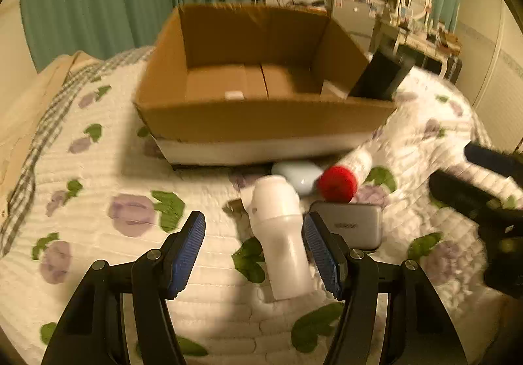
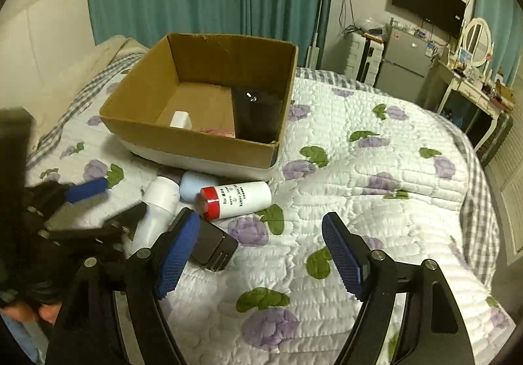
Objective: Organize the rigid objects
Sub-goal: 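Grasp the white hair dryer with the left gripper while the right gripper grasps the black UGREEN power bank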
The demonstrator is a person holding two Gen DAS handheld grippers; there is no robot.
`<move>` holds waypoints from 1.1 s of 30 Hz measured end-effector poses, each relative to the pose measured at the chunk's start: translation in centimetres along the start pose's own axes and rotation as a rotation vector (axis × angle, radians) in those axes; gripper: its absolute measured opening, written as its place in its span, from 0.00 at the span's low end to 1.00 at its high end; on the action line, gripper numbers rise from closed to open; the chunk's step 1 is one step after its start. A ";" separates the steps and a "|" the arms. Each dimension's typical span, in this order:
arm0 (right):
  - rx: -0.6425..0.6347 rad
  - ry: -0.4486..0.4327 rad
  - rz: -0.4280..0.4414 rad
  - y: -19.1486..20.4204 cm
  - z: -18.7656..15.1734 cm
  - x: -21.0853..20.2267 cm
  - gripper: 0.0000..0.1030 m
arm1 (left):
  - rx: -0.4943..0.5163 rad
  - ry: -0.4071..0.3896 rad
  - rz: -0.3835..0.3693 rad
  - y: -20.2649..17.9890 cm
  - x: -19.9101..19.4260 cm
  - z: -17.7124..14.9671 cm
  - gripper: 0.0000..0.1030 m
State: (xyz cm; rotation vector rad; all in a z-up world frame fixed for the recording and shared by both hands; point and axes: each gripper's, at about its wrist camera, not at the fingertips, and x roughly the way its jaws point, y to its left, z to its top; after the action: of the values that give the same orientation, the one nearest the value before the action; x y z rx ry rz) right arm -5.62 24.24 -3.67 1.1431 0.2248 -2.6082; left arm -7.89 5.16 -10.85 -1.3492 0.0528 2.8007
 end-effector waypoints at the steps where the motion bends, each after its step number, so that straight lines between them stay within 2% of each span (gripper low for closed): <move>1: 0.004 0.005 0.006 -0.1 0.0 0.1 0.75 | 0.001 0.008 0.004 -0.1 0.5 -0.2 0.64; 6: -0.006 0.040 0.001 0.0 -0.3 1.4 0.75 | 0.010 0.060 -0.019 -0.5 2.8 -0.6 0.64; 8: -0.010 0.050 -0.001 0.1 -0.2 1.7 0.75 | 0.019 0.043 -0.011 -0.6 3.1 -0.5 0.64; 9: -0.011 0.054 -0.002 0.1 -0.1 1.9 0.75 | 0.019 0.040 -0.020 -0.6 3.2 -0.4 0.61; 11: -0.017 0.063 -0.005 0.3 -0.2 2.3 0.75 | 0.019 0.052 -0.074 -0.4 3.4 -0.1 0.44; 16: -0.027 0.069 -0.011 0.6 -0.3 2.7 0.75 | 0.039 0.023 -0.071 -0.4 2.0 -0.6 0.44; 22: -0.061 0.068 0.038 1.8 -0.5 3.1 0.75 | 0.068 -0.067 0.011 1.2 -2.0 -0.4 0.44; 26: -0.088 0.080 0.057 3.0 -0.8 3.8 0.76 | 0.050 -0.067 0.043 3.0 -2.2 -0.3 0.44; 28: -0.096 0.089 0.057 3.5 -1.0 4.3 0.84 | 0.049 -0.061 0.051 3.5 -1.8 -0.3 0.44; 33: -0.121 0.125 0.062 4.5 -1.3 5.8 0.86 | 0.031 -0.036 0.041 3.8 -0.7 -0.2 0.44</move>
State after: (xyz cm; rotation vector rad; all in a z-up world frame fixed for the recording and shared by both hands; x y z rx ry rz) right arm -7.01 19.16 -8.90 1.2505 0.3619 -2.4371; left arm -7.42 1.29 -10.38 -1.3060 0.1234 2.8443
